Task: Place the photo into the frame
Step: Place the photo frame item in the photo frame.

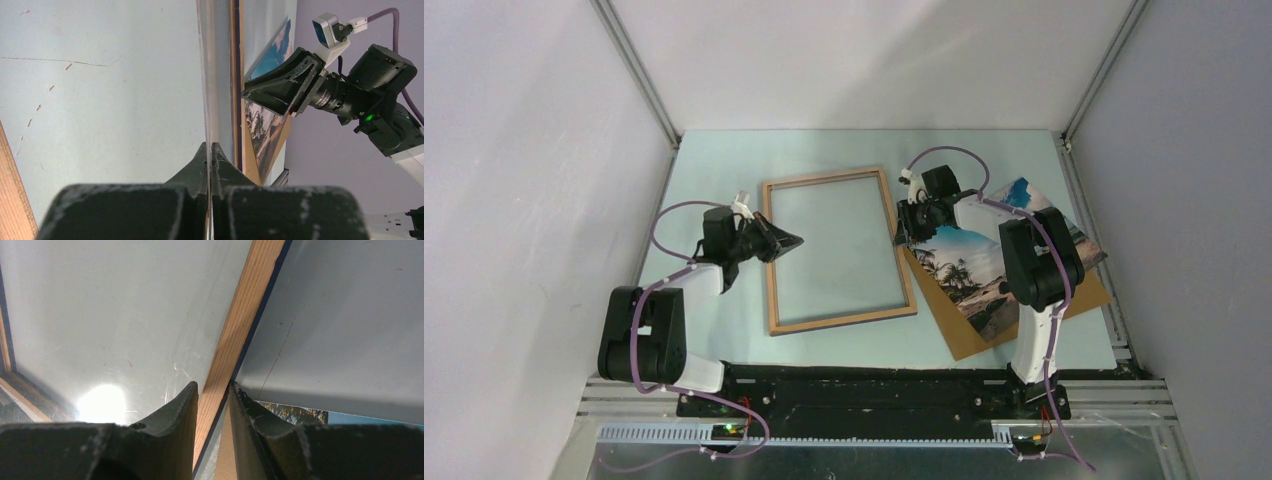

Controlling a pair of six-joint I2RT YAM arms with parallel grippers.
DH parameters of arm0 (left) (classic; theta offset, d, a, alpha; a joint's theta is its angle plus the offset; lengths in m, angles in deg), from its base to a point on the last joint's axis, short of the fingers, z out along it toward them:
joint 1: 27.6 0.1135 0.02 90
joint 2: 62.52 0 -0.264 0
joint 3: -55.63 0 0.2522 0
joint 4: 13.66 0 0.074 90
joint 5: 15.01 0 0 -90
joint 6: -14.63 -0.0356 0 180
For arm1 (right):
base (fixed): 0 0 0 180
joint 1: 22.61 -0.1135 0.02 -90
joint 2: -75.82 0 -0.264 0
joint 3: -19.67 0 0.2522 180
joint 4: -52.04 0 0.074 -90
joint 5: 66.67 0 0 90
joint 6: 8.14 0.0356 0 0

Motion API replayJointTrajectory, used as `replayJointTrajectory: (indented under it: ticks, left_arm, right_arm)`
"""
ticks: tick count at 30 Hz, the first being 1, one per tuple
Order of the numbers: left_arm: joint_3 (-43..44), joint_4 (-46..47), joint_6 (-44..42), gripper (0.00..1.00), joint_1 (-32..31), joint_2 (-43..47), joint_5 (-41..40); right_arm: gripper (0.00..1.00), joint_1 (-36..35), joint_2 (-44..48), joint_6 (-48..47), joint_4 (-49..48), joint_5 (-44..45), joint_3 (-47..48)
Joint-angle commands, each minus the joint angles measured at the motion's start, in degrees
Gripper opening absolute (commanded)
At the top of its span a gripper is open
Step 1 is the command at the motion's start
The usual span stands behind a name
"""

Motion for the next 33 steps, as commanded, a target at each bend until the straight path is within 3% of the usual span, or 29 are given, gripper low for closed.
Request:
replayJointTrajectory:
  ticks: [1, 33]
  left_arm:
    - [2.49, 1.20, -2.03, 0.00, -0.82, -0.36, 0.09]
    - [3.52, -3.13, -10.38, 0.00, -3.04, 3.30, -5.48]
  right_arm:
    - [0.33, -0.54, -0.33, 0.91, -1.08, -1.18, 1.60]
    - [0.32, -0.49, -0.47, 0.83, -0.98, -0.43, 1.68]
